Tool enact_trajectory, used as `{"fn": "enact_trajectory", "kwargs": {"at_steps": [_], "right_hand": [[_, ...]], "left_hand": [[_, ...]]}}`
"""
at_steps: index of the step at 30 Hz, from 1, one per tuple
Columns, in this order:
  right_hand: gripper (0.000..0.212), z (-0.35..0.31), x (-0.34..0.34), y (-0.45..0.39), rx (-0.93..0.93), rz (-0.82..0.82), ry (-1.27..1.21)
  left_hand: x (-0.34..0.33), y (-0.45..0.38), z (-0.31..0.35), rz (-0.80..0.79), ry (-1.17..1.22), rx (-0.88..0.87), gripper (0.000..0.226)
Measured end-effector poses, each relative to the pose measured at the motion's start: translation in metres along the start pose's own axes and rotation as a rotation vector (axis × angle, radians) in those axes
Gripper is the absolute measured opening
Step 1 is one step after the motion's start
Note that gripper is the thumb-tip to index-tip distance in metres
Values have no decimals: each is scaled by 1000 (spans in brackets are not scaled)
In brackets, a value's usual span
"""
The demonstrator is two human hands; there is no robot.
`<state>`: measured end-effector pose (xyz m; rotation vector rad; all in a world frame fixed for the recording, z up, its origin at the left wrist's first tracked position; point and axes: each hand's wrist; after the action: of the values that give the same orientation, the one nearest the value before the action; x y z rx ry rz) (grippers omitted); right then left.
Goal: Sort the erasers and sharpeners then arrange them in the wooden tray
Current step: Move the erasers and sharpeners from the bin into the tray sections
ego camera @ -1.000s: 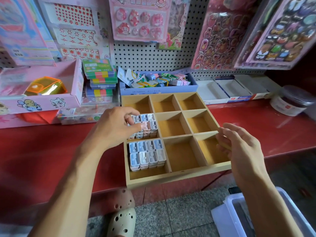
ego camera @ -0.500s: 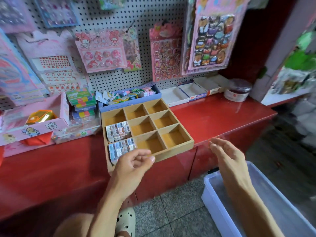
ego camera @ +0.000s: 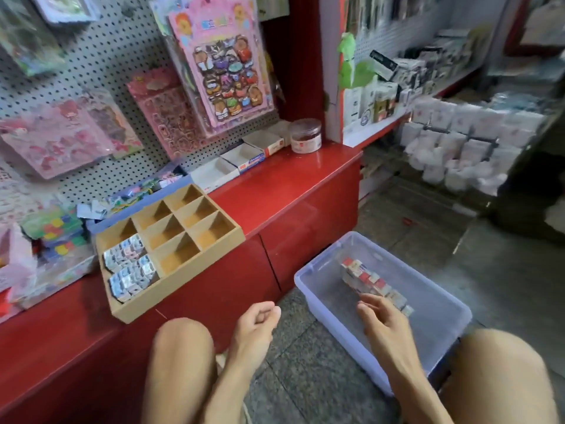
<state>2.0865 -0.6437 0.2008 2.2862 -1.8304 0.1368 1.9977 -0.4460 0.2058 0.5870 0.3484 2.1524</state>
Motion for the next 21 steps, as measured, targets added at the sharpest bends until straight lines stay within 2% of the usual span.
{"fn": "enact_trajectory", "kwargs": {"at_steps": [5, 13, 17, 21], "right_hand": [[17, 37, 40, -6, -74, 150, -5], [35, 115, 76, -33, -292, 346, 177], [32, 161, 89, -58, -391, 450, 263], [30, 206, 90, -87, -434, 476, 389]], "left_hand": [[-52, -17, -6, -124, -118, 21, 7], [-134, -94, -24, -361, -369, 34, 10], [-192, -145, -29, -494, -536, -18, 5], [-246, -187, -46, -657, -750, -98, 22]]}}
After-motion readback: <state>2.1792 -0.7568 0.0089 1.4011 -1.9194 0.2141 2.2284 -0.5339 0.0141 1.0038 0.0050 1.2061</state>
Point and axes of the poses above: each hand's wrist, its own y-axis away from the middle knuckle, its own x-axis out of the back of the hand, z = x × y, and after that the axes turned 8 degrees about x, right-handed
